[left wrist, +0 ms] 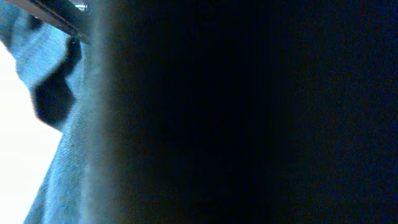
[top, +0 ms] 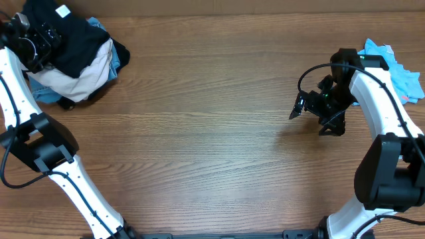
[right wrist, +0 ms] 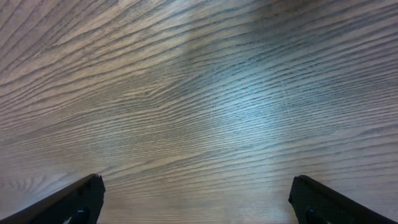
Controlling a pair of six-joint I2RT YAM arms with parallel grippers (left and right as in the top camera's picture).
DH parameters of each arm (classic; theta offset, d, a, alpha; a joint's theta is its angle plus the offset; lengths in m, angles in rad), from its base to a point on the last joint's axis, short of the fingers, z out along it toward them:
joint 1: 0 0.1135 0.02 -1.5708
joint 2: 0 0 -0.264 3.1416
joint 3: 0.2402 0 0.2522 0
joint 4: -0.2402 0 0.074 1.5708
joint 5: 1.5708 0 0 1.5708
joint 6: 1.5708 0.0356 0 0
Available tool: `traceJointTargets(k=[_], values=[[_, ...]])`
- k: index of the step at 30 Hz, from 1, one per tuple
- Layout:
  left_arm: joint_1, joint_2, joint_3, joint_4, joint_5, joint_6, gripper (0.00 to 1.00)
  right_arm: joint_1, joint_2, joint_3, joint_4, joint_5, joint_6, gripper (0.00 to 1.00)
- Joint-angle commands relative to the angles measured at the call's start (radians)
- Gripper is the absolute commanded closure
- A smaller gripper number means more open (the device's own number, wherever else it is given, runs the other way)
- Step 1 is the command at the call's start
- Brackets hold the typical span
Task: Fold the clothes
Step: 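Carry the folded black shirt to the top-left clothes pile and drop it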
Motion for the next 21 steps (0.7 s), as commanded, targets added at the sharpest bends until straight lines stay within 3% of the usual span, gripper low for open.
traceJointTargets(k=[1, 4, 12, 13, 14, 15, 16, 21], values=[[0.008, -0.051, 0.02, -0.064, -0.206, -0.135, 0.0, -0.002, -0.014, 0.02, 0.003, -0.017, 0.003, 0.0], [0.012, -0.088, 0.021, -0.131, -0.283, -0.241, 0.0, -0.001, -0.013, 0.02, 0.004, -0.017, 0.003, 0.0], [0.013, -0.245, 0.021, -0.203, -0.309, -0.241, 0.0, 0.0, -0.013, 0.02, 0.006, -0.017, -0.001, 0.0], [0.013, -0.257, 0.021, -0.214, -0.309, -0.24, 0.04, 0.0, -0.013, 0.02, 0.006, -0.017, -0.002, 0.0], [0.013, -0.267, 0.021, -0.204, -0.296, -0.24, 0.34, 0.0, -0.013, 0.02, 0.007, -0.017, -0.005, 0.0], [0.011, -0.271, 0.021, -0.166, -0.249, -0.24, 0.71, 0.0, -0.014, 0.02, 0.007, -0.016, -0.005, 0.0], [0.007, -0.27, 0.021, -0.108, -0.203, -0.24, 0.96, 0.0, -0.013, 0.02, 0.007, -0.016, -0.005, 0.0], [-0.018, -0.21, 0.016, 0.136, -0.207, -0.127, 0.96, 0.0, -0.013, 0.02, 0.006, -0.017, -0.004, 0.0]])
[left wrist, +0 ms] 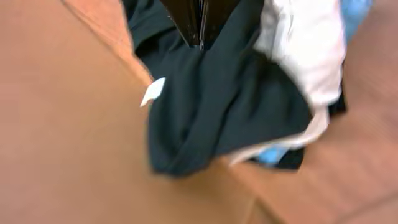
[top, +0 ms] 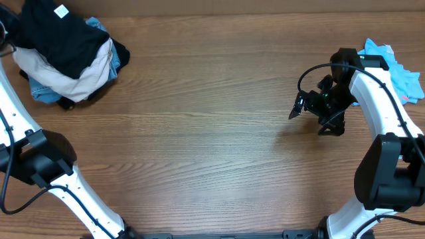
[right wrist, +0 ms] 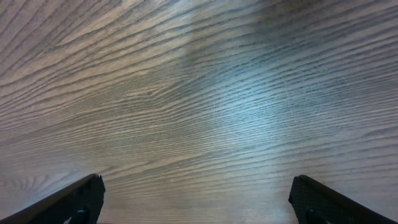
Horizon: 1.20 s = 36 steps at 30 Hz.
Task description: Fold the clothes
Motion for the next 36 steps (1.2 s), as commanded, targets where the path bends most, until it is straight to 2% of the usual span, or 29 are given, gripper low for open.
traceJointTargets(k=[1, 5, 7, 10, 12, 16, 19, 21, 25, 30, 32, 34, 36], values=[[-0.016, 0.068, 0.013, 0.063, 0.021, 0.097, 0.96, -0.001, -0.014, 0.02, -0.001, -0.009, -0.003, 0.0], [-0.016, 0.272, 0.013, 0.062, 0.023, 0.133, 0.9, -0.001, -0.013, 0.02, -0.014, -0.013, 0.0, 0.0], [-0.014, 0.312, 0.013, 0.055, 0.024, 0.156, 0.9, -0.001, -0.013, 0.02, -0.027, -0.016, 0.0, 0.0], [-0.014, 0.251, 0.041, 0.076, 0.064, 0.142, 0.91, -0.001, -0.013, 0.02, -0.043, -0.016, 0.0, 0.0], [-0.014, 0.154, 0.075, 0.089, 0.162, 0.097, 0.89, -0.001, -0.014, 0.019, -0.039, -0.016, -0.001, 0.0], [-0.024, 0.024, 0.078, 0.034, 0.162, 0.071, 0.87, -0.001, -0.013, 0.02, -0.022, -0.016, -0.005, 0.0], [-0.051, 0.025, 0.072, -0.078, 0.15, 0.142, 0.93, -0.001, -0.013, 0.02, -0.008, -0.016, -0.005, 0.0], [-0.09, 0.043, 0.036, -0.101, 0.137, 0.177, 0.93, -0.001, -0.014, 0.02, -0.004, -0.017, -0.004, 0.0], [-0.154, 0.127, -0.054, -0.096, -0.058, 0.18, 0.92, -0.001, -0.014, 0.02, -0.011, -0.016, -0.004, 0.0], [-0.193, 0.306, -0.06, -0.119, -0.032, 0.221, 0.94, -0.001, -0.014, 0.02, -0.005, -0.05, -0.003, 0.0], [-0.2, 0.291, -0.054, -0.092, -0.011, 0.216, 0.96, -0.001, -0.013, 0.02, -0.008, -0.05, -0.003, 0.0], [-0.198, 0.191, -0.016, -0.074, 0.005, 0.174, 0.95, -0.001, -0.013, 0.02, -0.004, -0.05, -0.003, 0.0], [-0.192, 0.072, -0.004, -0.058, 0.005, 0.127, 0.89, -0.001, -0.014, 0.02, 0.003, -0.05, -0.003, 0.0]])
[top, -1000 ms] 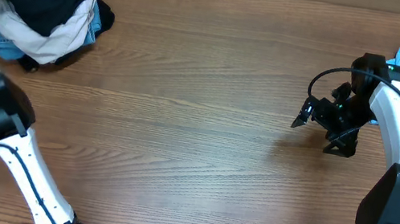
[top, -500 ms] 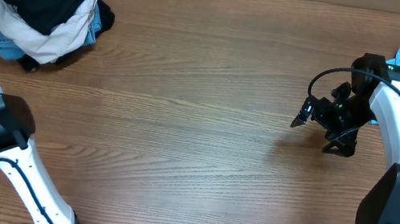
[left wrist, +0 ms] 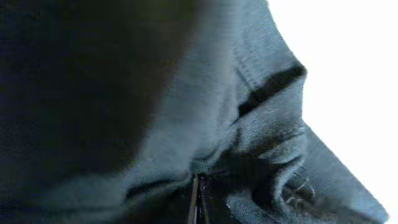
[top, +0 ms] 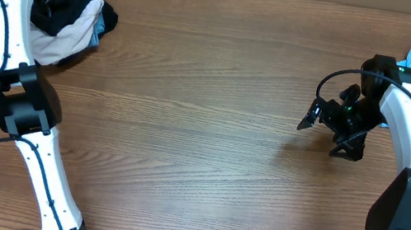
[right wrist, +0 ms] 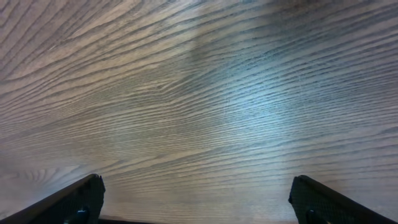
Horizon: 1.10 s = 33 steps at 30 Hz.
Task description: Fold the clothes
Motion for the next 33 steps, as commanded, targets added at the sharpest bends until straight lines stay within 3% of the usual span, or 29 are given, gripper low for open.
traceJointTargets(k=[1, 3, 4, 5, 11, 17, 20, 23, 26, 30, 33], values=[[0.004, -0.234, 0.039, 0.029, 0.01, -0.066, 0.84, -0.001, -0.014, 0.02, 0.008, -0.013, -0.003, 0.0], [0.014, -0.351, 0.039, 0.026, 0.01, -0.066, 0.46, -0.001, -0.014, 0.022, 0.008, -0.013, 0.0, 0.0], [0.023, -0.411, 0.039, 0.007, 0.012, -0.066, 0.12, -0.001, -0.015, 0.025, 0.008, -0.013, 0.0, 0.0], [0.029, -0.451, 0.039, -0.016, 0.019, -0.066, 0.0, -0.001, -0.018, 0.029, 0.005, -0.014, 0.002, 0.0], [0.067, -0.801, 0.039, -0.217, 0.325, 0.013, 0.0, -0.001, -0.257, 0.029, -0.002, -0.024, 0.008, 0.0], [0.067, -1.157, 0.039, -0.333, 0.479, 0.121, 0.0, -0.001, -0.761, 0.027, -0.068, 0.042, 0.081, 0.0], [0.065, -1.281, 0.039, -0.365, 0.618, 0.136, 0.0, -0.001, -0.944, 0.027, -0.112, 0.063, 0.084, 0.0], [0.065, -1.344, 0.039, -0.413, 0.816, 0.232, 0.03, -0.001, -1.061, 0.026, -0.174, 0.063, 0.084, 0.0], [0.031, -1.411, 0.039, -0.47, 0.838, 0.333, 0.0, -0.001, -1.186, 0.026, -0.227, 0.064, 0.084, 0.0], [-0.034, -1.546, 0.039, -0.575, 0.614, 0.372, 0.0, -0.001, -1.286, 0.026, -0.231, 0.106, 0.084, 0.0], [-0.084, -1.661, 0.039, -0.582, 0.537, 0.373, 0.0, -0.001, -1.286, 0.025, -0.224, 0.112, 0.084, 0.0]])
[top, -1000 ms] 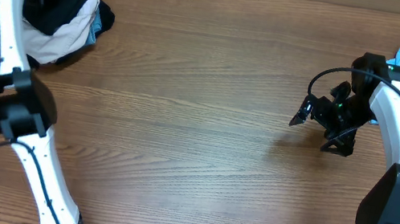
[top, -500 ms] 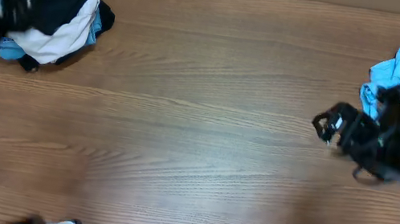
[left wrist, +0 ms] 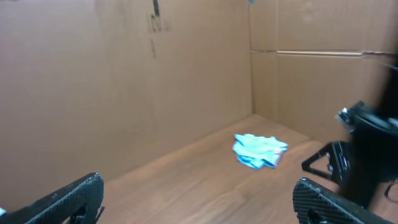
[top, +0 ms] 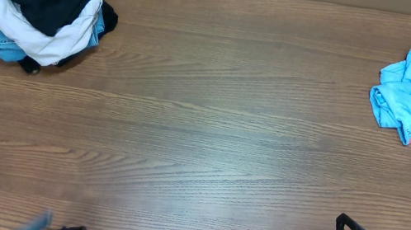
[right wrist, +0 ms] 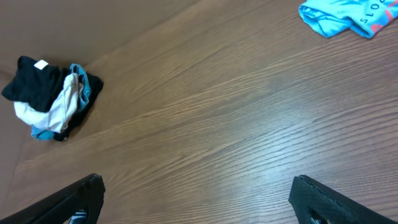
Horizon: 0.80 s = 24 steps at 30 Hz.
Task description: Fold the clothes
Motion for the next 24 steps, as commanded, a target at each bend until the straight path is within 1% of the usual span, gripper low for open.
traceJointTargets(k=[1, 2, 4, 6, 7, 9, 11, 12, 15, 16, 17, 20, 22, 24], values=[[-0.058, -0.113, 0.0, -0.005, -0.154, 0.027, 0.0, -0.001, 0.005, 0.006, 0.022, 0.024, 0.004, 0.0], [-0.083, -0.163, 0.0, -0.005, -0.2, -0.012, 0.0, -0.001, 0.005, 0.006, 0.055, 0.024, 0.004, 0.0], [-0.089, -0.175, -0.004, -0.005, -0.208, -0.043, 0.0, -0.001, 0.005, 0.006, 0.103, 0.024, 0.004, 0.0], [-0.089, -0.175, -0.059, -0.005, -0.207, -0.052, 0.0, -0.001, 0.005, 0.006, 0.129, 0.023, 0.004, 0.0], [-0.089, -0.181, -0.127, -0.005, -0.204, -0.049, 0.0, -0.001, 0.005, 0.006, 0.122, 0.023, 0.004, 0.0], [-0.089, -0.198, -0.264, -0.005, -0.207, -0.005, 0.0, -0.001, 0.005, 0.006, 0.108, 0.023, 0.004, 0.0], [-0.089, -0.206, -0.406, 0.009, -0.283, -0.008, 0.0, -0.001, 0.005, 0.006, 0.1, 0.023, 0.004, 0.0], [-0.089, -0.206, -0.475, 0.031, -0.342, -0.029, 0.0, -0.001, 0.005, 0.006, 0.095, 0.024, 0.004, 0.0], [-0.089, -0.206, -0.762, 0.188, -0.501, -0.133, 0.0, -0.001, 0.005, 0.006, 0.087, 0.024, 0.004, 0.0], [-0.089, -0.206, -0.846, 0.234, -0.534, -0.141, 0.0, -0.001, 0.005, 0.006, 0.085, 0.024, 0.004, 0.0], [-0.089, -0.206, -0.969, 0.3, -0.561, -0.153, 0.0, -0.001, 0.005, 0.006, 0.081, 0.024, 0.004, 0.0], [-0.089, -0.218, -1.297, 0.513, -0.553, -0.186, 0.0, -0.001, 0.005, 0.006, 0.08, 0.039, 0.003, 0.0], [-0.089, -0.219, -1.472, 0.647, -0.532, -0.19, 0.0, -0.001, 0.005, 0.006, 0.08, 0.137, 0.003, 0.0], [-0.089, -0.218, -1.571, 0.726, -0.518, -0.194, 0.0, -0.001, 0.005, 0.006, 0.08, 0.159, 0.003, 0.0]])
